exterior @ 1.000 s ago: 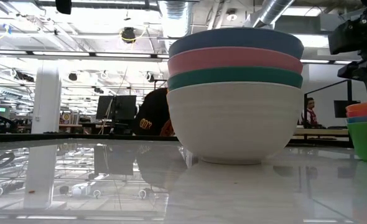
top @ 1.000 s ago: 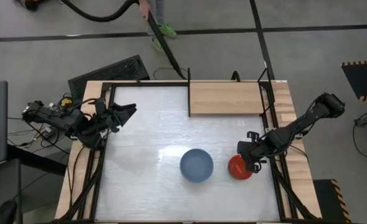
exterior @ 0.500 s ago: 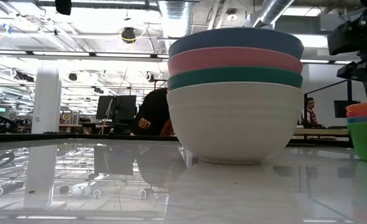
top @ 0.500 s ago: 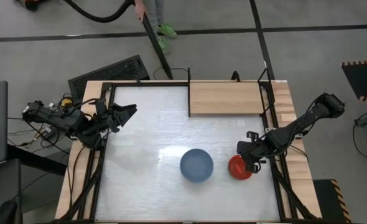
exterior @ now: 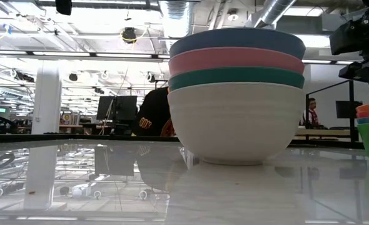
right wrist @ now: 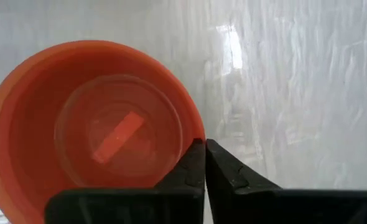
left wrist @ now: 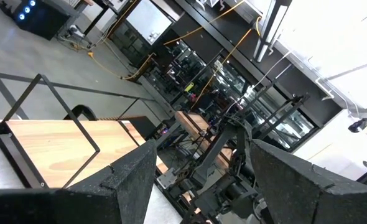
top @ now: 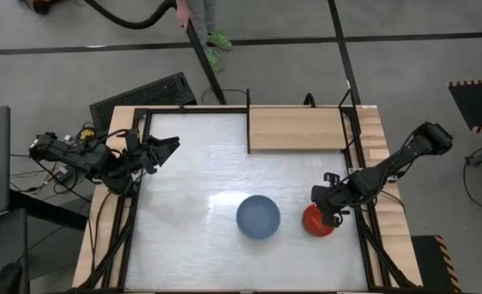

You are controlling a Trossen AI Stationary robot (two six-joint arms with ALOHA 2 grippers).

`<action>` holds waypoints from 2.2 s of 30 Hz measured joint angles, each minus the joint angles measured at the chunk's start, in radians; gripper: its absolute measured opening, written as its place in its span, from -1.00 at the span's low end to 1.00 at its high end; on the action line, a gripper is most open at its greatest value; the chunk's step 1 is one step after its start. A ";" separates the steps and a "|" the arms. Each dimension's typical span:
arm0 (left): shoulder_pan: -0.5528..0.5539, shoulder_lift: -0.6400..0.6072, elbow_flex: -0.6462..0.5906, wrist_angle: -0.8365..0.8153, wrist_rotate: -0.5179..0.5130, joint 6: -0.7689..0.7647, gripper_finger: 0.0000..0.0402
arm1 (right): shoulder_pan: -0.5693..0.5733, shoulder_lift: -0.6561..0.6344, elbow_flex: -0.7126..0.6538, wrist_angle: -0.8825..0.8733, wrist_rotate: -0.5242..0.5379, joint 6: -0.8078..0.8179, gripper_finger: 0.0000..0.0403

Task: Place and stack bowls onto a shelf
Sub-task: Put the orange transparent bowl on the shelf

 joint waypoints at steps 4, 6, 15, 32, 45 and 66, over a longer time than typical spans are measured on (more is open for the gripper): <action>0.000 0.000 0.000 0.000 0.000 0.000 0.22 | -0.006 0.000 0.000 -0.001 -0.007 0.003 -0.92; 0.000 0.000 0.000 0.000 0.000 0.000 0.22 | -0.013 0.000 0.000 -0.001 -0.019 0.005 -0.92; 0.000 0.000 0.000 0.000 0.005 0.000 0.22 | -0.021 -0.002 0.074 -0.028 -0.030 0.019 -0.92; 0.000 0.000 0.000 0.001 0.008 -0.019 0.22 | -0.060 -0.001 0.175 -0.060 -0.085 0.030 -0.92; 0.000 0.000 0.000 0.004 0.008 -0.032 0.22 | -0.272 -0.047 0.261 -0.119 -0.047 -0.001 -0.92; 0.000 0.000 0.000 0.000 0.008 -0.049 0.22 | -1.381 0.029 0.449 -0.260 -0.048 -0.285 -0.92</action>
